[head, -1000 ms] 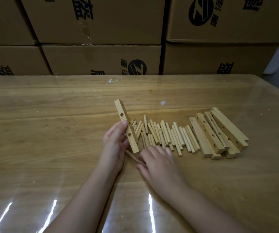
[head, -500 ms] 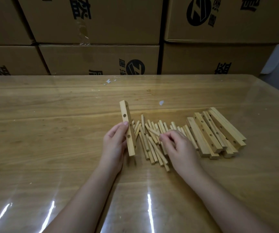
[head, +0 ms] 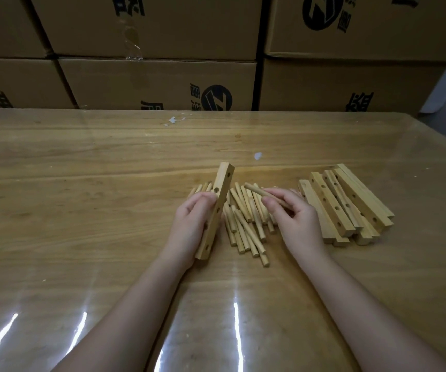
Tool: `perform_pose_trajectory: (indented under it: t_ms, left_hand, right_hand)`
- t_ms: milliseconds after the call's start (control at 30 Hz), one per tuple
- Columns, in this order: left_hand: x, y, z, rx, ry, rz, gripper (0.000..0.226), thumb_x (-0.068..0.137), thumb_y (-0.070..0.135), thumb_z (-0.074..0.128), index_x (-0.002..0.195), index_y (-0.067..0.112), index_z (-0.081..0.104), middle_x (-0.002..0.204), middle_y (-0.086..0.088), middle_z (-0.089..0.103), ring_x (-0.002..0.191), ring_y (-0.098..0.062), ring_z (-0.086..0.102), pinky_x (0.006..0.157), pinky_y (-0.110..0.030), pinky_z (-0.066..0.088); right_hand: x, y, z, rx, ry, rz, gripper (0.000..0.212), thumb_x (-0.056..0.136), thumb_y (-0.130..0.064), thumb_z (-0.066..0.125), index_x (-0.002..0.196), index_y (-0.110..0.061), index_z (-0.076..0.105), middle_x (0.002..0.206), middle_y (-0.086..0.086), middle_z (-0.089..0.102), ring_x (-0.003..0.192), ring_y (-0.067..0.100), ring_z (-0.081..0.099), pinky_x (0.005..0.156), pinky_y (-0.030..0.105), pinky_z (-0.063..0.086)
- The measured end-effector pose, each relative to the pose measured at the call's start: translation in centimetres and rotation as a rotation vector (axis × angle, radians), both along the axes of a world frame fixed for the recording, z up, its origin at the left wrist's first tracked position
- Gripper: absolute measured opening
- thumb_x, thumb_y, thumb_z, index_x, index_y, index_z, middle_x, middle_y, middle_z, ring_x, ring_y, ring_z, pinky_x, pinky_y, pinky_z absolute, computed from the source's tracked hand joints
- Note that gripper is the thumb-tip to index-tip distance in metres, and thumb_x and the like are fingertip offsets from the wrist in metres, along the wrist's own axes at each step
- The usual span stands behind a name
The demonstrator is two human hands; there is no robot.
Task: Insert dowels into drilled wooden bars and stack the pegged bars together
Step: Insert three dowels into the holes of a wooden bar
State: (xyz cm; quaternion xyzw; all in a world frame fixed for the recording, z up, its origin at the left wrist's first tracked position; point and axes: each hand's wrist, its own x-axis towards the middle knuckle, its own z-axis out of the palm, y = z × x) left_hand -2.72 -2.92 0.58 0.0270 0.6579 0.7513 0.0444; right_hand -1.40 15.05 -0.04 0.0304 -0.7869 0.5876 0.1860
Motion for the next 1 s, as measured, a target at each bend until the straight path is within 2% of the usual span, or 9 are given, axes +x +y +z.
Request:
perform_pose_trajectory:
  t_ms: [133,267,333,433,533,700,800,900,1000]
  left_hand:
    - [-0.11,0.33,-0.08,-0.063,0.002,0.009,0.027,0.095,0.036,0.05,0.083,0.021,0.069,0.071,0.001,0.067,0.065,-0.011,0.061,0.061,-0.021,0.051]
    - [0.17,0.23,-0.03,-0.031,0.005,-0.011,0.028,0.095,0.033,0.05,0.09,0.012,0.067,0.07,-0.004,0.065,0.061,-0.013,0.058,0.056,-0.02,0.051]
    - [0.26,0.19,-0.07,-0.045,0.026,-0.034,0.027,0.095,0.031,0.051,0.09,0.009,0.066,0.071,-0.006,0.065,0.062,-0.015,0.058,0.057,-0.022,0.051]
    - [0.28,0.47,-0.05,-0.012,0.046,-0.038,0.017,0.094,0.024,0.054,0.101,0.016,0.067,0.074,-0.004,0.066,0.065,-0.014,0.062,0.057,-0.023,0.052]
    - [0.16,0.58,-0.12,0.014,0.062,-0.025,0.021,0.093,0.021,0.056,0.11,0.027,0.066,0.085,-0.003,0.068,0.066,-0.011,0.065,0.055,-0.023,0.053]
    - [0.34,0.72,-0.12,0.002,0.103,-0.064,0.023,0.093,0.016,0.057,0.112,0.026,0.065,0.075,-0.006,0.064,0.064,-0.013,0.063,0.052,-0.023,0.052]
    - [0.3,0.79,-0.1,-0.004,0.124,-0.087,0.023,0.093,0.014,0.056,0.11,0.026,0.066,0.074,-0.009,0.061,0.063,-0.013,0.062,0.051,-0.023,0.051]
    - [0.37,0.71,-0.12,-0.006,0.132,-0.098,0.023,0.092,0.015,0.057,0.111,0.025,0.066,0.074,-0.011,0.061,0.06,-0.011,0.061,0.051,-0.022,0.05]
    - [0.24,0.83,-0.21,-0.018,0.144,-0.088,0.023,0.091,0.016,0.057,0.109,0.026,0.066,0.074,-0.01,0.062,0.06,-0.011,0.061,0.052,-0.023,0.05]
  right_hand:
    - [-0.03,0.0,-0.1,0.024,0.03,-0.023,0.017,0.085,-0.028,0.062,0.096,-0.041,0.062,0.09,-0.006,0.059,0.091,0.014,0.056,0.076,0.026,0.047]
    - [0.12,-0.2,-0.17,0.156,0.087,-0.039,0.017,0.087,-0.032,0.056,0.103,-0.033,0.062,0.086,-0.016,0.056,0.093,0.015,0.049,0.079,0.021,0.04]
    - [0.24,-0.26,-0.13,0.212,0.129,-0.063,0.017,0.087,-0.032,0.056,0.103,-0.035,0.062,0.086,-0.021,0.056,0.093,0.014,0.045,0.083,0.025,0.037]
    - [0.3,-0.38,-0.15,0.267,0.165,-0.049,0.022,0.089,-0.024,0.057,0.106,-0.037,0.061,0.09,-0.025,0.056,0.095,0.012,0.045,0.088,0.035,0.039]
    - [0.17,-0.37,-0.26,0.214,0.141,0.001,0.026,0.091,-0.015,0.055,0.109,-0.033,0.062,0.093,-0.02,0.058,0.097,0.012,0.054,0.091,0.045,0.043]
    - [0.01,-0.29,-0.36,0.114,0.126,0.01,0.022,0.09,-0.016,0.058,0.106,-0.027,0.067,0.094,-0.012,0.064,0.092,0.003,0.059,0.08,0.024,0.049]
    - [0.05,-0.23,-0.37,0.083,0.125,0.006,0.02,0.089,-0.016,0.059,0.104,-0.025,0.067,0.094,-0.01,0.065,0.091,0.004,0.061,0.077,0.019,0.048]
    - [0.11,-0.26,-0.27,0.082,0.118,-0.01,0.019,0.089,-0.018,0.059,0.104,-0.026,0.068,0.094,-0.01,0.065,0.09,0.005,0.061,0.078,0.027,0.05]
    - [0.27,-0.37,-0.27,0.139,0.138,-0.038,0.018,0.089,-0.023,0.059,0.104,-0.026,0.067,0.091,-0.013,0.064,0.088,0.006,0.06,0.082,0.045,0.049]
